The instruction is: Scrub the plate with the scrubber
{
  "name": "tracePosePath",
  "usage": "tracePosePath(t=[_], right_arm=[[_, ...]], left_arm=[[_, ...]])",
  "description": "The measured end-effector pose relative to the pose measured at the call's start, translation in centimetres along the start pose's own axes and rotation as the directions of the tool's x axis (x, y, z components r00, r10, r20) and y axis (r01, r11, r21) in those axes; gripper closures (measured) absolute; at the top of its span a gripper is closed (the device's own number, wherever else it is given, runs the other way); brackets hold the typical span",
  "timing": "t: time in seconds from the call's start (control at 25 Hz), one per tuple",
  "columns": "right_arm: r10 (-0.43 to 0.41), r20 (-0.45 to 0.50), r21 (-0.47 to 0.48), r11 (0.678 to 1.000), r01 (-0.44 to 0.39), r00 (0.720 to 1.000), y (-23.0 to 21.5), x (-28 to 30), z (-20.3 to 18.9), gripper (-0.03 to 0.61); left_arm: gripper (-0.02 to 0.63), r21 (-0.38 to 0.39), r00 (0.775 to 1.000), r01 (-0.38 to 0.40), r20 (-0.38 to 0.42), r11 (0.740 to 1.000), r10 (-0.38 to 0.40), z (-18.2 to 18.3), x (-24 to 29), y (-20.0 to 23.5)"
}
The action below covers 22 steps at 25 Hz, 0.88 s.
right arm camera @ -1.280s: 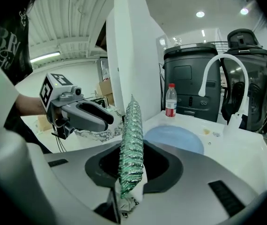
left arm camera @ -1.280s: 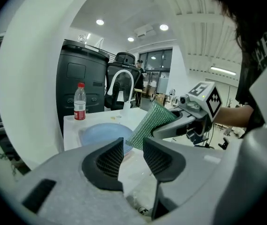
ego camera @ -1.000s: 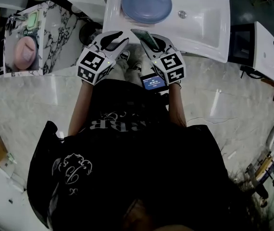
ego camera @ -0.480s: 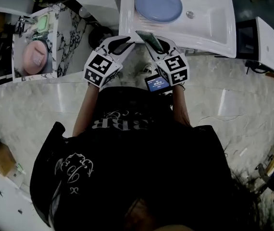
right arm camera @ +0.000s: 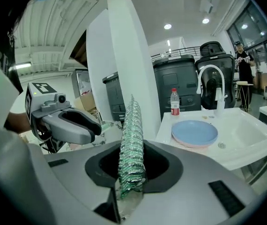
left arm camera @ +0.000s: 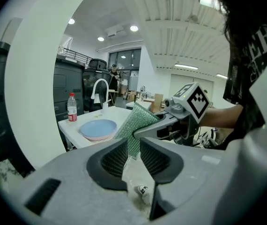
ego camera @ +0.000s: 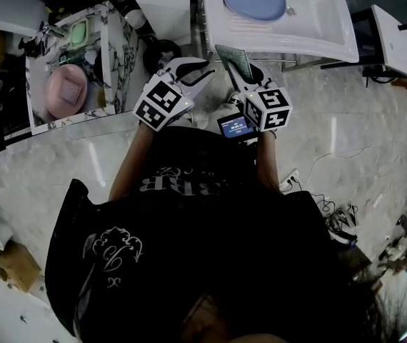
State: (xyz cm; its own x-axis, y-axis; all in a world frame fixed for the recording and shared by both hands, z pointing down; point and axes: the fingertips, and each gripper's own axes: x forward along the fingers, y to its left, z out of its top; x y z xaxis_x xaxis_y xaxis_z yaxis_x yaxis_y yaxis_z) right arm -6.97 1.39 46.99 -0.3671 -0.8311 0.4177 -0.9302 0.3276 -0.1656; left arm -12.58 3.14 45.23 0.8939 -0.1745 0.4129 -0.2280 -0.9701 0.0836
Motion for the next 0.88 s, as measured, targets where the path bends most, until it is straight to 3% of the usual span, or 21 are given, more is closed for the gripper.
tracePosePath(t=[0.32,0.88], right_arm=[[-0.055,0.004,0.026,0.998,0.055,0.998,4.5,-1.7,-0.7,0.488],[-0.053,-0.029,-0.026,0.998,0.052,0.998,6.3,-4.2,-2.0,0.488]], left_arm=[[0.518,0.028,0.996,0.083,0.006,0.996,-0.084,-1.5,-3.2,-2.2],[0.518,0.011,0.998,0.049,0.037,0.999,-0.05,-1.4,-4.5,-3.6]])
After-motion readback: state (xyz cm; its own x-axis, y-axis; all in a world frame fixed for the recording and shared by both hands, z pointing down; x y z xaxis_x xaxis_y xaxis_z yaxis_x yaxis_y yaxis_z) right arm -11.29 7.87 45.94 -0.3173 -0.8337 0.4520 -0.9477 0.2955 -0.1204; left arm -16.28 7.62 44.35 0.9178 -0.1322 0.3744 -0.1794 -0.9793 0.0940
